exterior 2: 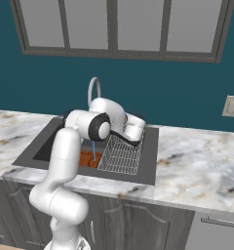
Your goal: Turn on the sink faucet with hot water and rinse the cutting board for ten seconds, then turn off the faucet. Push the cutting board to reach the water if necessary.
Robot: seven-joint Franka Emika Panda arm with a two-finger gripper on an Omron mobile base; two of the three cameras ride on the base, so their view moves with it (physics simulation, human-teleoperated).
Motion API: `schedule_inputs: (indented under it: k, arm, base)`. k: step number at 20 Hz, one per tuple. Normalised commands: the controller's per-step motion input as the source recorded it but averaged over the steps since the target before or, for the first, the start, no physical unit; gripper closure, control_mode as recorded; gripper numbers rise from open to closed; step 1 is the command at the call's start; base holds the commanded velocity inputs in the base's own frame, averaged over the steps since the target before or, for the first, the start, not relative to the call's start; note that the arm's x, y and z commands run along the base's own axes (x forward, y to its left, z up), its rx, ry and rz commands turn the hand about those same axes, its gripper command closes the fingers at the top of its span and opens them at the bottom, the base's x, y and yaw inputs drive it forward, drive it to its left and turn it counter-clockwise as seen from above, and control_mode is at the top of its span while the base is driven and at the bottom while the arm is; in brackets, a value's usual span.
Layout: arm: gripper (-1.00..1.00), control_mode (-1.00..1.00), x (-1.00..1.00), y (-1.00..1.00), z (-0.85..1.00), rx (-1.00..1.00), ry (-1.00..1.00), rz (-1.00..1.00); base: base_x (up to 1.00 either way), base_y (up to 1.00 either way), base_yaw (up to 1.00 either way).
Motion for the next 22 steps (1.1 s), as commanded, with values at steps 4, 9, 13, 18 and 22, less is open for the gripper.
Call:
schedule_inputs:
  k: [4, 9, 13, 18, 22]
  arm:
    - [1.00, -1.00, 0.07, -0.20, 0.00, 0.05, 0.00, 0.10]
    - [1.00, -1.00, 0.02, -0.05, 0.00, 0.03, 0.00, 0.08]
    - [1.00, -1.00, 0.14, -0.04, 0.00, 0.04, 0.00, 0.05]
    - [1.00, -1.00, 0.06, -0.10, 0.00, 0.03, 0.00, 0.07]
    - [1.00, -1.00, 0.00, -0.01, 0.00, 0.00, 0.00, 0.04]
  base:
    - [0.00, 0.00, 0.00]
    - [0.00, 0.00, 0.00]
    - [0.00, 0.00, 0.00]
    - [0.00, 0.00, 0.00]
    - [0.00, 0.00, 0.00]
